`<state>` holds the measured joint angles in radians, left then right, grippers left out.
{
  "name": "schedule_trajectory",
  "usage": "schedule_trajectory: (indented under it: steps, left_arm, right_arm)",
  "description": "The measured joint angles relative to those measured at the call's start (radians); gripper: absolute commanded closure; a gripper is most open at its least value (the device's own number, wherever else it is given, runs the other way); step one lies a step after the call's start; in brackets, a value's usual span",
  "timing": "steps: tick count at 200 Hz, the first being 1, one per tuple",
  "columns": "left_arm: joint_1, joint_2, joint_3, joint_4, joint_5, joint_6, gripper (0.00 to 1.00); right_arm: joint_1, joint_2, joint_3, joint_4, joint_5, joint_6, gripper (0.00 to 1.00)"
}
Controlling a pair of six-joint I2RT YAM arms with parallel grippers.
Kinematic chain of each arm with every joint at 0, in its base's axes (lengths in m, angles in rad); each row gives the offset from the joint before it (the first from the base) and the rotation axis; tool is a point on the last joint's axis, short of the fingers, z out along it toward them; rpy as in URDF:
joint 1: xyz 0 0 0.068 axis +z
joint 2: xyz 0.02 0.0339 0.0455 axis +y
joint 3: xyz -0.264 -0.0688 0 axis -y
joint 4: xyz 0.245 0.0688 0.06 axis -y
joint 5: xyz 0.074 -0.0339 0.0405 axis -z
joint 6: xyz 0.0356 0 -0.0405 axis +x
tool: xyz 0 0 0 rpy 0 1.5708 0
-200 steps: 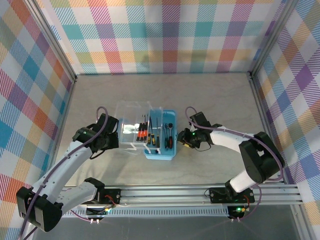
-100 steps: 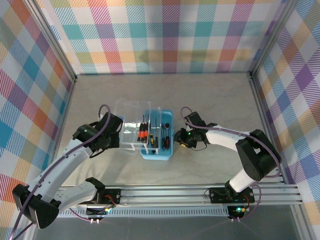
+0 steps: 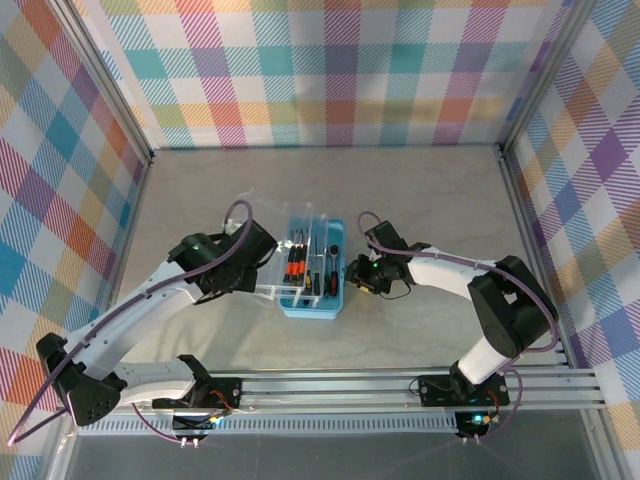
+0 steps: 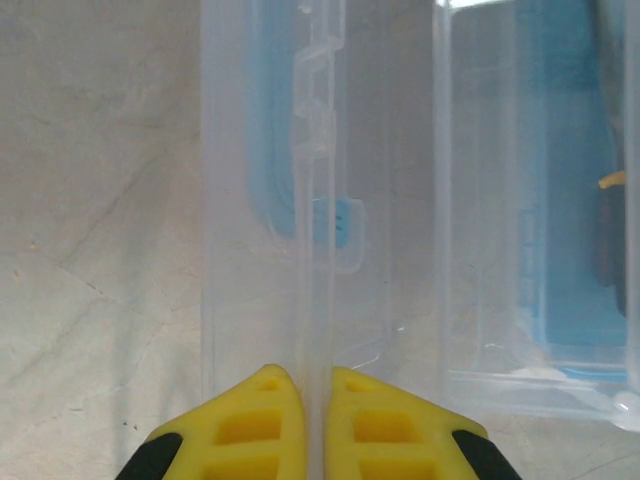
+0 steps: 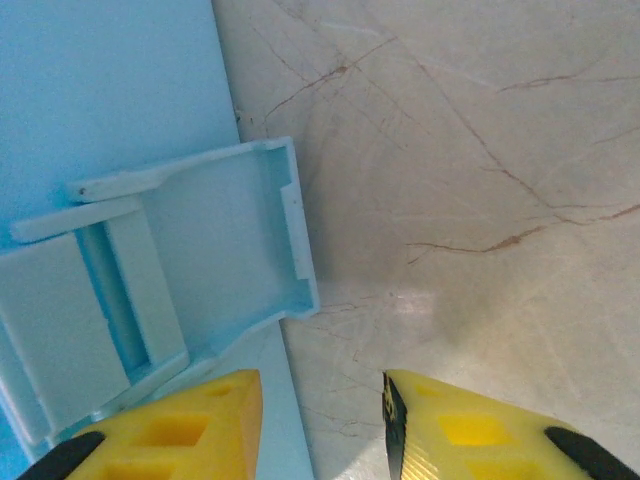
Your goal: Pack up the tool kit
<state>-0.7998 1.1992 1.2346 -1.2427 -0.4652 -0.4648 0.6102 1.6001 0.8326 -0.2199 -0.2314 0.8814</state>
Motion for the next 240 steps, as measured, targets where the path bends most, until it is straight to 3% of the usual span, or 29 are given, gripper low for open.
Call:
schedule_trajectory:
  steps: [62, 100, 152, 200, 240]
  left_arm:
    - [-0.2, 0.126, 0.113, -0.054, -0.113, -0.087, 1.0]
    - [-0.286, 0.202, 0.193, 0.015, -0.095, -0.121, 0.99]
    - [-0.336, 0.309, 0.254, 0.23, 0.092, -0.15, 0.61]
    - [-0.329, 0.28, 0.275, 0.248, 0.073, -0.158, 0.36]
    - [-0.215, 0.249, 0.275, 0.198, 0.048, -0.126, 0.18]
  right_arm:
    - [0.0, 0.001, 0.0, 0.001, 0.001, 0.002, 0.62]
    - [0.006, 0.0, 0.0, 0.004, 0.007, 0.003, 0.62]
    - [0.029, -0.011, 0.002, 0.009, 0.021, 0.018, 0.6]
    - [0.023, -0.119, 0.004, -0.051, 0.083, 0.001, 0.58]
    - [0.011, -0.241, -0.04, -0.089, 0.114, -0.05, 0.46]
